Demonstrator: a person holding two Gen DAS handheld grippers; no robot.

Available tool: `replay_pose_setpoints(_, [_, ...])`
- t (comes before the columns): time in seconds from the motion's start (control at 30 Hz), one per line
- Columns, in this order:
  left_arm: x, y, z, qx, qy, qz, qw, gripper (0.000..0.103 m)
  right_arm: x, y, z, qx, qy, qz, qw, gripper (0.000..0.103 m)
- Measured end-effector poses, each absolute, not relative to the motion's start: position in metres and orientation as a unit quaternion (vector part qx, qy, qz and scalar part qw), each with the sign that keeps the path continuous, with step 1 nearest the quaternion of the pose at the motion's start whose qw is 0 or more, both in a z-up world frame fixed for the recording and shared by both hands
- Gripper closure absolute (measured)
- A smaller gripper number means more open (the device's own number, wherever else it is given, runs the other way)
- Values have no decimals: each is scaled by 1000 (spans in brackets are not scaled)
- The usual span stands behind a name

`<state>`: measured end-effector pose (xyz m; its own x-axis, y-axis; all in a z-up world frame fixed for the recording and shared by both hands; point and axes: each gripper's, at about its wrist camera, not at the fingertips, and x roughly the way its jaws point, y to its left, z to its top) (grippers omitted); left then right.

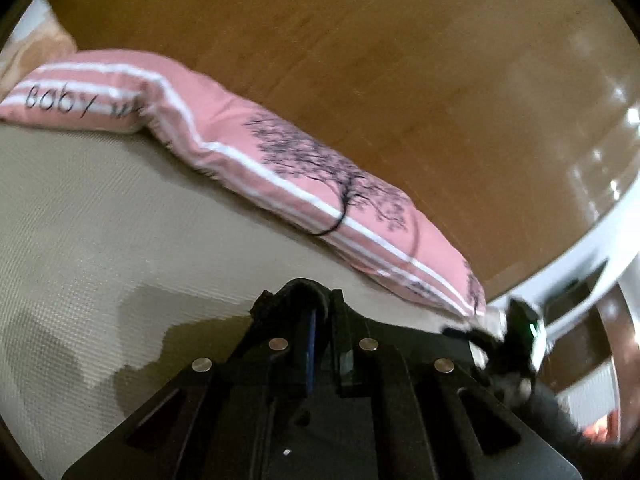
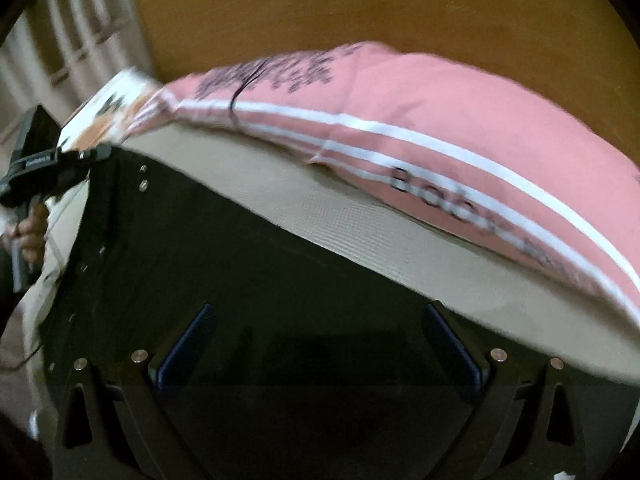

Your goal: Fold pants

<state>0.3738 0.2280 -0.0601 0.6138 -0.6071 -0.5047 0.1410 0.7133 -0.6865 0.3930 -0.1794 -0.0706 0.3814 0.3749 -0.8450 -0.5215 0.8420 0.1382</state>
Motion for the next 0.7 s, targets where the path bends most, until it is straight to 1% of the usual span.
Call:
replay_pose_setpoints(0.07, [373,224,-59,-297,381,-224,847,97,410,-180,-71,-83,495,275,820,11])
replay_pose_setpoints(0.13, [378,218,-63,-286,392,-220,846,97,427,-182,-73,-79,506,276,813,15])
replay_pose_setpoints(0.37, [396,214,-81,-224,447,-209,841,97,443,-190,-70,-53,483,275,830,15])
replay_pose_setpoints(0.5, [406,210,-93,-202,472,-203,834,95,443,-193,-75,-45,488,281,825,15])
replay_pose_setpoints(0.57, [410,209,-99,-191,484,-196,831,86,443,-194,-79,-47,491,280,824,15])
replay_pose_setpoints(0.6, [413,209,-104,-184,499,-193,824,84,443,-195,-81,-48,493,280,823,15])
replay_pose_setpoints(0.7, [416,207,-117,-164,524,-193,813,83,442,-202,-86,-37,498,275,822,15])
